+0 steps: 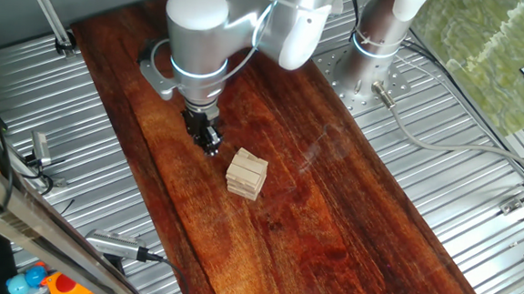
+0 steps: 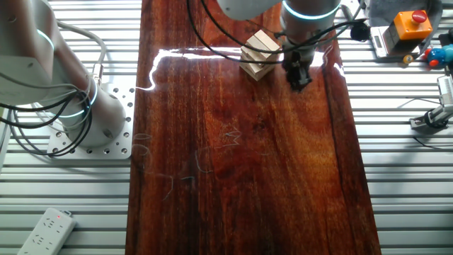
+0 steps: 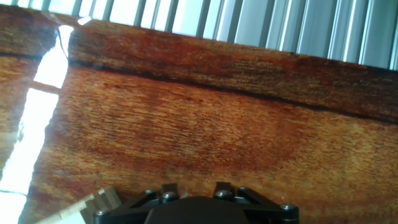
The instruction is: Play Jenga
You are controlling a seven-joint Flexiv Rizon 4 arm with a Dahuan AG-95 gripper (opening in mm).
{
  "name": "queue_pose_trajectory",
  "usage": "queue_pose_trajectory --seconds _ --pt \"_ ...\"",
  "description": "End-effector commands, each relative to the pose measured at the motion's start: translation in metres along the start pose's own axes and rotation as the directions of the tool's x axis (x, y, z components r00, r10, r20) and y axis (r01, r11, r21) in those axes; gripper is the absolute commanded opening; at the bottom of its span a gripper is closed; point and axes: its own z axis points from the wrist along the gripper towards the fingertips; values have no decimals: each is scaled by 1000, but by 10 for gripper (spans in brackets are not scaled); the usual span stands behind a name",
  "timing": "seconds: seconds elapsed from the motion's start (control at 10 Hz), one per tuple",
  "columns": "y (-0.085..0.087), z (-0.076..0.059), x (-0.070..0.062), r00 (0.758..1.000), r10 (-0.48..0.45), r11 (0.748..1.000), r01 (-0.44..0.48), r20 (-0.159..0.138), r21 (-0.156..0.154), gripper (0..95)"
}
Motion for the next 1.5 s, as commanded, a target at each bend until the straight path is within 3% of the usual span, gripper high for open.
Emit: queue_pose_trajectory --seconds 0.1,0.4,0.5,0.8,1.1,1.4,1.5 --pt "0 0 -1 1000 1 1000 -1 1 2 380" --pt "0 1 0 1000 -2 1000 2 -5 8 380" --pt "0 1 0 1000 -7 1000 7 -6 8 190" --pt "0 1 0 1000 -21 1000 21 -12 3 190" --pt "0 3 0 999 -9 1000 9 -39 1 190" --pt "0 3 0 1000 -3 1000 3 -29 0 190" --pt "0 3 0 999 10 1000 -10 -44 -2 190"
